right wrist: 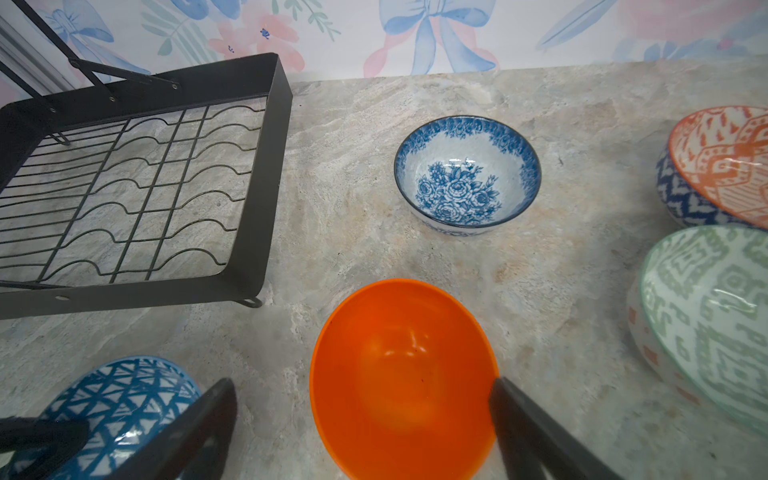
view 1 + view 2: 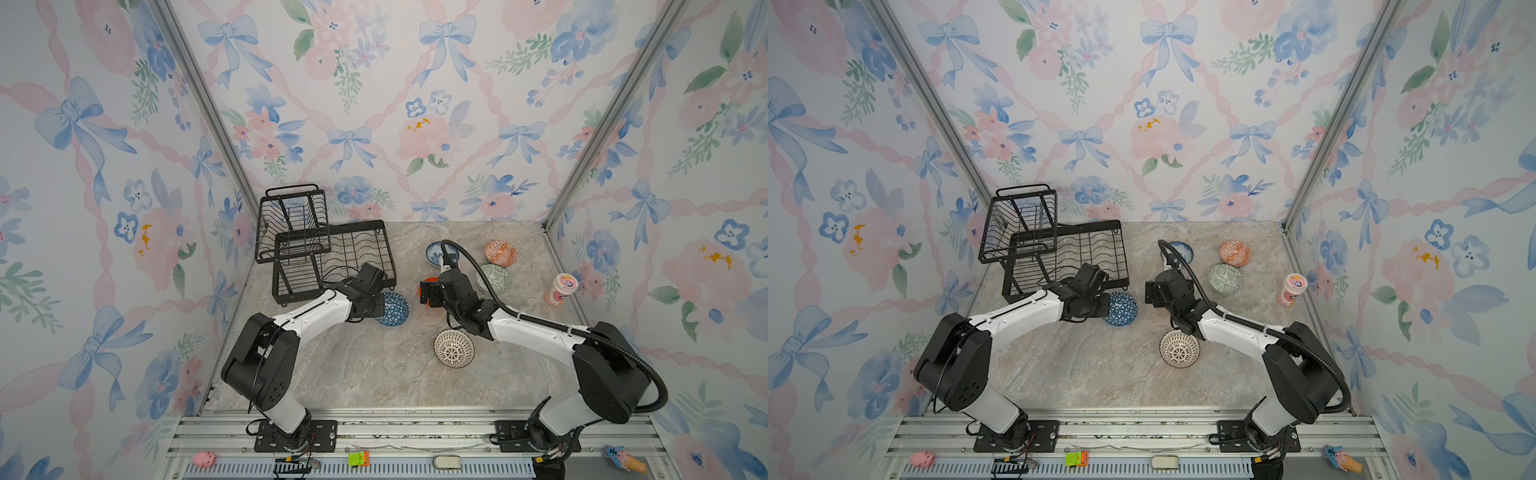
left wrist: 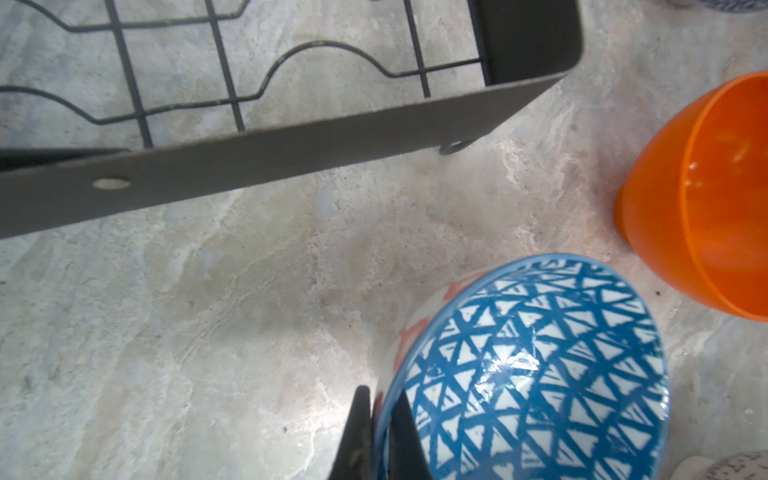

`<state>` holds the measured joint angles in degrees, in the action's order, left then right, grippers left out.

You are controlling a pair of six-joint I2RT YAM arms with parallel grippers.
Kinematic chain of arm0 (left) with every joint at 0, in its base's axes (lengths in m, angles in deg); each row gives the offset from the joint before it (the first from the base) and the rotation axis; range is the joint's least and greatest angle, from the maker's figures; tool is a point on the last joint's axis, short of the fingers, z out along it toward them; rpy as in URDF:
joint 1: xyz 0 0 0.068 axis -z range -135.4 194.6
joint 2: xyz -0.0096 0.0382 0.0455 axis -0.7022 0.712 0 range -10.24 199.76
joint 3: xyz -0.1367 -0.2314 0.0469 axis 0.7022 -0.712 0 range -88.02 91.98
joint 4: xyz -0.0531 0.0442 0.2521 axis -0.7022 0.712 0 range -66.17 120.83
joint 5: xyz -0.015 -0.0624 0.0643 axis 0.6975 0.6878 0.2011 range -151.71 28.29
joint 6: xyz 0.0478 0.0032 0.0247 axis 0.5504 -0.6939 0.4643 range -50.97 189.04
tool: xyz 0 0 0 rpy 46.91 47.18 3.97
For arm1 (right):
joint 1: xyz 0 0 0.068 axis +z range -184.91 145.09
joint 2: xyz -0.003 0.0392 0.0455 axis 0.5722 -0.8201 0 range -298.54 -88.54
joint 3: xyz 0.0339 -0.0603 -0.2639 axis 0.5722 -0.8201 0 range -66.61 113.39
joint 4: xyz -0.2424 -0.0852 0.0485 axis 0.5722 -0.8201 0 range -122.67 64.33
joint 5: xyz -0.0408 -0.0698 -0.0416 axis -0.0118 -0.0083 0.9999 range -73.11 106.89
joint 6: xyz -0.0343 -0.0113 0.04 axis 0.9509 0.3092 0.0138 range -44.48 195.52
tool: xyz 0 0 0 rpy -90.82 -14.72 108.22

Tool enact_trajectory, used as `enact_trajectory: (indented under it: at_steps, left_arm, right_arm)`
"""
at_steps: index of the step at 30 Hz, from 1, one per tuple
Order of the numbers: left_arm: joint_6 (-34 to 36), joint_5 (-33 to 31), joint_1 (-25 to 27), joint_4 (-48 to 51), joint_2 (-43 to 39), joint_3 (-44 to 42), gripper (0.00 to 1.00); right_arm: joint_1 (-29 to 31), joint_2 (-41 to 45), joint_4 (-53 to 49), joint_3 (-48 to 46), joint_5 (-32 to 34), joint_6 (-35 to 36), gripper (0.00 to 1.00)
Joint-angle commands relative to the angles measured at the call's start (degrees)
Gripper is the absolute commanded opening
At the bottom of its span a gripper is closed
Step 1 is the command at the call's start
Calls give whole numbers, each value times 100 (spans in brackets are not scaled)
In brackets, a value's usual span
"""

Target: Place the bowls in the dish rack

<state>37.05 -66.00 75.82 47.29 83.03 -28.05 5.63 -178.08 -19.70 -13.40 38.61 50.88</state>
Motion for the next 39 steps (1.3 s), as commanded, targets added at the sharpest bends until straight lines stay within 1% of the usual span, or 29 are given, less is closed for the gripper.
enact_trajectory:
  at_steps: [1, 3, 5, 8, 11, 17, 19, 27, 34, 38, 39]
  left_arm:
    - [23, 174, 68, -89, 177, 276, 0]
    - [15, 211, 77, -88, 313, 344, 1]
    - [-8, 209, 87, -88, 403, 384, 4]
    - [-16, 192, 114, -88, 482, 448, 4]
    - [-8, 175, 121, -88, 534, 492, 11]
    - [35, 156, 121, -88, 624, 569, 13]
    - [31, 144, 121, -89, 598, 595, 18]
    - [89, 68, 122, -79, 511, 587, 30]
    - [158, -1, 108, -71, 427, 512, 37]
    - [195, -36, 81, -74, 333, 451, 45]
    - [201, -34, 73, -76, 319, 446, 51]
  right_arm:
    - [-44, -164, -246, 251, -181, -146, 97]
    - [-46, -212, -251, 284, -255, -155, 97]
    - [-46, -231, -285, 312, -304, -146, 97]
    - [-56, -247, -280, 299, -317, -155, 97]
    - [-55, -281, -321, 345, -335, -162, 97]
    - [-71, -301, -359, 372, -320, -166, 97]
    - [-65, -301, -356, 357, -332, -172, 97]
    - [-65, -325, -361, 392, -369, -172, 97]
    - [-59, -341, -379, 405, -387, -180, 97]
    - [-60, -353, -389, 405, -387, -181, 97]
    - [-61, -354, -385, 416, -395, -180, 97]
